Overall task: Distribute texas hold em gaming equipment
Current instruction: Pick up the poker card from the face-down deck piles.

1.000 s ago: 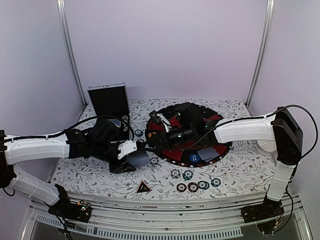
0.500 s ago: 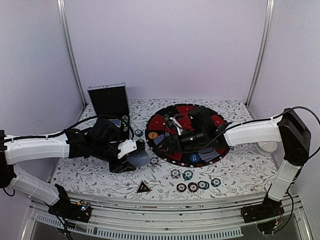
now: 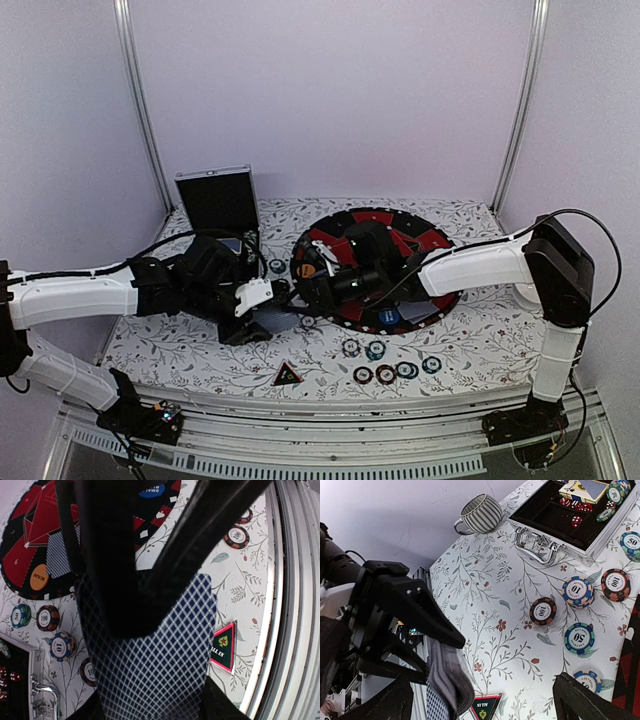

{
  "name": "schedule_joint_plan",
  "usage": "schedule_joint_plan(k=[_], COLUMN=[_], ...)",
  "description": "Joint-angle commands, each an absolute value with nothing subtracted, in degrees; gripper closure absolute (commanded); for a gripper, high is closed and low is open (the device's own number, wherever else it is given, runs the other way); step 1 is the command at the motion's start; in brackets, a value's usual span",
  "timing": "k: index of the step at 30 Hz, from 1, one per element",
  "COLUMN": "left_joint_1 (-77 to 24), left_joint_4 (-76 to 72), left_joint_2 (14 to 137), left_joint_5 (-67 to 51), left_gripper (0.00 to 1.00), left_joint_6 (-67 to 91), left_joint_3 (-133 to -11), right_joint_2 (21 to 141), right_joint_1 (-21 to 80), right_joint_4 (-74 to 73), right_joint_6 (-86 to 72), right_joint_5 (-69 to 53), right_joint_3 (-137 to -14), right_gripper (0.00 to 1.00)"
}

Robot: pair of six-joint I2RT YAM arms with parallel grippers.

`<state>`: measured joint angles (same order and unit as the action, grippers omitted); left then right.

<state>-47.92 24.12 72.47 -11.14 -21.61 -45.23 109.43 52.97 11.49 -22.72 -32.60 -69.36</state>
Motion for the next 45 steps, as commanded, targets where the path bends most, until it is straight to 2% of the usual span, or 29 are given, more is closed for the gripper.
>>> schedule_joint_plan(k=[1, 9, 15, 20, 24, 28, 33, 36, 45], left_joint_1=[-46.97, -46.7, -46.59, -46.57, -46.57, -46.45, -46.47, -46.43, -46.41], left_joint_4=[21.97, 21.8, 21.8, 21.8, 21.97, 21.98, 21.97, 22.06, 22.15], left_joint_2=[70.66, 70.79, 71.41, 71.79, 72.13, 72.16, 72.29, 72.33, 72.42], left_joint_5=[-11.6, -12.16, -12.05, -12.05, -11.97, -11.95, -11.95, -11.96, -12.13], left_gripper=[0.49, 0.49, 0.49, 0.49, 0.49, 0.49, 0.49, 0.49, 0.49], left_joint_6=[-21.39, -21.49, -21.53, -21.55, -21.61, -21.61, -21.57, -21.56, -21.46], left_joint_3=[-44.74, -44.65, -44.74, -44.74, -44.82, -44.74, -44.65, -44.69, -44.65], right_joint_2=[112.54, 109.51, 107.99, 107.92, 108.2, 107.66, 107.31, 107.16, 106.45], right_joint_1=[54.03, 53.96, 53.82, 53.8, 54.05, 54.02, 54.05, 54.05, 53.98], right_joint_4=[10.88, 4.16, 0.87, 0.45, -0.13, -0.16, -0.61, -1.65, -6.22], right_joint_6=[-21.53, -16.95, -14.48, -13.98, -13.47, -13.39, -13.68, -13.56, -12.94], right_joint_5=[-31.16, -22.47, -20.52, -22.77, -27.13, -30.21, -32.64, -32.14, -30.26], right_joint_3=[-72.94, -71.48, -72.06, -73.03, -74.37, -75.1, -75.93, -76.24, -77.81], right_gripper=[0.01, 0.01, 0.01, 0.0, 0.05, 0.17, 0.48, 0.63, 0.77])
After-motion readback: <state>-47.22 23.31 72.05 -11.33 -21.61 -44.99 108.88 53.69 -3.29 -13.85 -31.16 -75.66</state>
